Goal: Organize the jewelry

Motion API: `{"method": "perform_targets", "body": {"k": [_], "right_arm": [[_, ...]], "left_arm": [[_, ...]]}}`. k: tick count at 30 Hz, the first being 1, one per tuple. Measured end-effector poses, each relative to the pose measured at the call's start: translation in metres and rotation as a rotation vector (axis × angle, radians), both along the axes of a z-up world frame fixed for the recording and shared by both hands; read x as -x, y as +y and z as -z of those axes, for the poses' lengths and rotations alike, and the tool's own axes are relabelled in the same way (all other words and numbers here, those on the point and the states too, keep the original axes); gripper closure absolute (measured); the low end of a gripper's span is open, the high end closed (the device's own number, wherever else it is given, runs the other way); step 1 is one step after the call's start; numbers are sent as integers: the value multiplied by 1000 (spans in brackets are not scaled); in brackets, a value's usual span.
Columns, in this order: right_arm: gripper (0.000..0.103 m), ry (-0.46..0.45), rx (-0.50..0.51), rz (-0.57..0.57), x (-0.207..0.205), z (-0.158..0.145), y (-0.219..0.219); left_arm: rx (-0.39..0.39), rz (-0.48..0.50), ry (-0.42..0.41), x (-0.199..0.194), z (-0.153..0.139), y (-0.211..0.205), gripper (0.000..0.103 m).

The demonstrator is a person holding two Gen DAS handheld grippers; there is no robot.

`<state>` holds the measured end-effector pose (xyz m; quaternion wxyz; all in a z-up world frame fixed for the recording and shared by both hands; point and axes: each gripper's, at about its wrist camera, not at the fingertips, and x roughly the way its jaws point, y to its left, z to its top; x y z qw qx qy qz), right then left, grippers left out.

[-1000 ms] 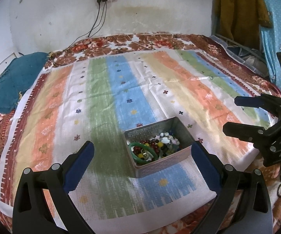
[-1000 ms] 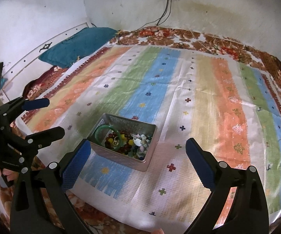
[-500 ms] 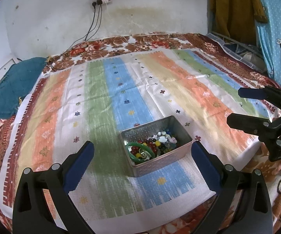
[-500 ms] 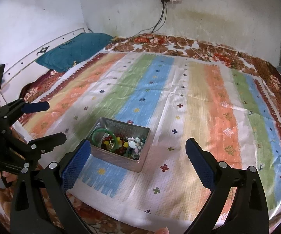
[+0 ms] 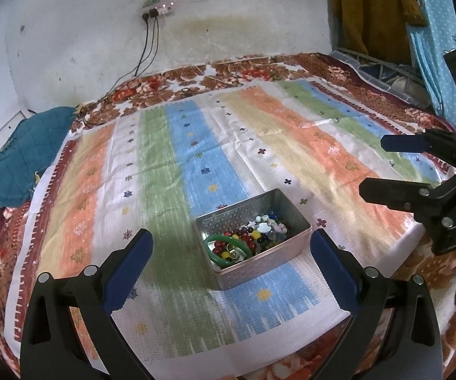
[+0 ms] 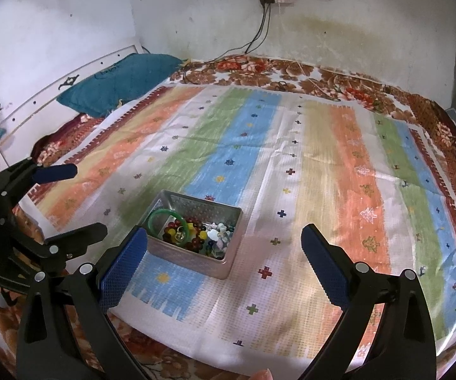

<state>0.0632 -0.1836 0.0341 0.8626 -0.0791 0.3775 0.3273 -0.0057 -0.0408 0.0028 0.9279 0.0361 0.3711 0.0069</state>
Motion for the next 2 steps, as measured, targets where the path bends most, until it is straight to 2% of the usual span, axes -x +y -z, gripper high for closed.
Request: {"method": "perform_targets", "body": {"k": [2], "right_arm": [[4, 2, -5, -2, 1, 0, -1]], "left_arm": [[6, 1, -3, 1, 0, 0, 6]]}}
